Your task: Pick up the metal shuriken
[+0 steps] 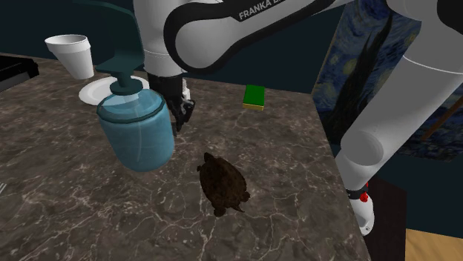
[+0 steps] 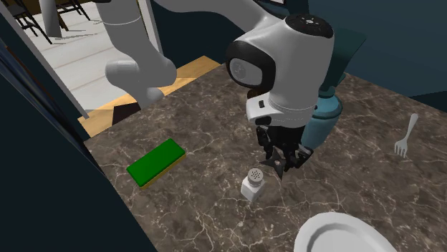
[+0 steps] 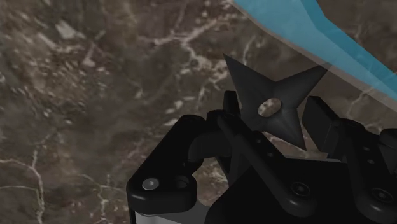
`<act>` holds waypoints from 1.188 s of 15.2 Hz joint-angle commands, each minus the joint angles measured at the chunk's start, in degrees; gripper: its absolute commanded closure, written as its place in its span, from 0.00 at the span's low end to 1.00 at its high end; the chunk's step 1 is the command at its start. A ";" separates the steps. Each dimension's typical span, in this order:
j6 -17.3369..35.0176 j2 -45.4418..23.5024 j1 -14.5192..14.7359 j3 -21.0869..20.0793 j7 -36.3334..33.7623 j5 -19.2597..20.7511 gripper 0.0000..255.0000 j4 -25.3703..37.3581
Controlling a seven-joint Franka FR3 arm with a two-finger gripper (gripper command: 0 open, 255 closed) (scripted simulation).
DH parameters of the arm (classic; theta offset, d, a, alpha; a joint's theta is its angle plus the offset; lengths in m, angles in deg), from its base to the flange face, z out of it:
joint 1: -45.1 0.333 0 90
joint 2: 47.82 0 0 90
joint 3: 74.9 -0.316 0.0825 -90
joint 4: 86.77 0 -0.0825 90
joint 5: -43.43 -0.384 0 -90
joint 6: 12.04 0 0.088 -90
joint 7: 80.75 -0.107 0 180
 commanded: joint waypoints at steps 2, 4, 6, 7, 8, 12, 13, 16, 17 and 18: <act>0.00 -0.09 0.03 -0.04 -0.03 0.03 1.00 -0.04; -0.04 -0.06 0.04 -0.05 -0.05 0.00 1.00 -0.03; 0.08 -0.04 0.03 -0.02 0.00 -0.02 1.00 -0.14; -0.66 0.32 -0.01 0.03 0.26 -0.37 1.00 0.38; -1.41 0.64 -0.05 0.08 0.49 -0.67 1.00 0.92; -4.40 1.77 -0.17 0.31 1.28 -1.72 1.00 3.21; -5.16 2.01 -0.20 0.37 1.44 -1.93 1.00 3.82; -7.43 2.60 -0.27 0.54 1.84 -2.44 1.00 5.71; -8.18 2.75 -0.29 0.60 1.94 -2.57 1.00 6.37; -8.94 2.89 -0.31 0.65 2.03 -2.69 1.00 7.04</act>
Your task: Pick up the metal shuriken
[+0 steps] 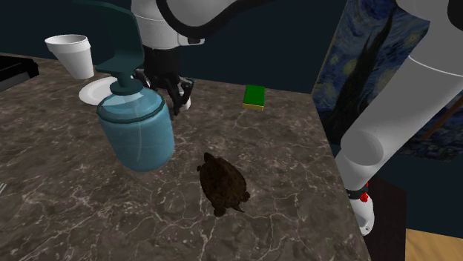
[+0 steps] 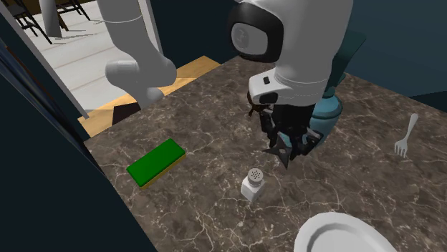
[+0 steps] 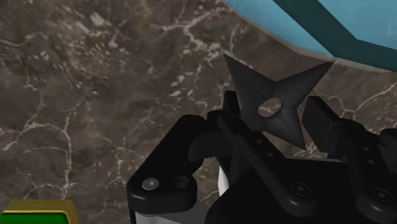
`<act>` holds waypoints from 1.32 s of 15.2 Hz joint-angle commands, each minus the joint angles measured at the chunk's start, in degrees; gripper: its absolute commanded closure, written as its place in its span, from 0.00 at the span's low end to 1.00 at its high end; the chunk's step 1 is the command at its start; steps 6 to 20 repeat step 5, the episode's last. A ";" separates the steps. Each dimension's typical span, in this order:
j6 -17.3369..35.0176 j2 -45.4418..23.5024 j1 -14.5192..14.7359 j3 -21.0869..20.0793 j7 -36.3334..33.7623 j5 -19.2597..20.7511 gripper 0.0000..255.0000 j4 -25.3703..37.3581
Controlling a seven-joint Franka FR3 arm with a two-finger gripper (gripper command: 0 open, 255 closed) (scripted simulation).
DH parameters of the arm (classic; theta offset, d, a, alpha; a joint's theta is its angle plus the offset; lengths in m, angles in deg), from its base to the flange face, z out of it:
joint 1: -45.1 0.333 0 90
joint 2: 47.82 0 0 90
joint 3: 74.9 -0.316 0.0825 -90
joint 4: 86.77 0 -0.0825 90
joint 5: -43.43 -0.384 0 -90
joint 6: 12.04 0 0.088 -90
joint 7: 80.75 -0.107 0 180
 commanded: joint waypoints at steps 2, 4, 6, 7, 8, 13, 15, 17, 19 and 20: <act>-2.36 0.42 -0.07 0.17 0.30 -0.36 1.00 2.06; -3.24 0.53 -0.09 0.22 0.38 -0.45 1.00 2.87; -3.24 0.52 -0.09 0.21 0.37 -0.44 1.00 2.88; -3.24 0.52 -0.09 0.21 0.37 -0.44 1.00 2.88; -3.24 0.52 -0.09 0.21 0.37 -0.44 1.00 2.88; -3.24 0.52 -0.09 0.21 0.37 -0.44 1.00 2.88; -3.24 0.52 -0.09 0.21 0.37 -0.44 1.00 2.88; -3.24 0.52 -0.09 0.21 0.37 -0.44 1.00 2.88; -3.24 0.52 -0.09 0.21 0.37 -0.44 1.00 2.88; -3.24 0.52 -0.09 0.21 0.37 -0.44 1.00 2.88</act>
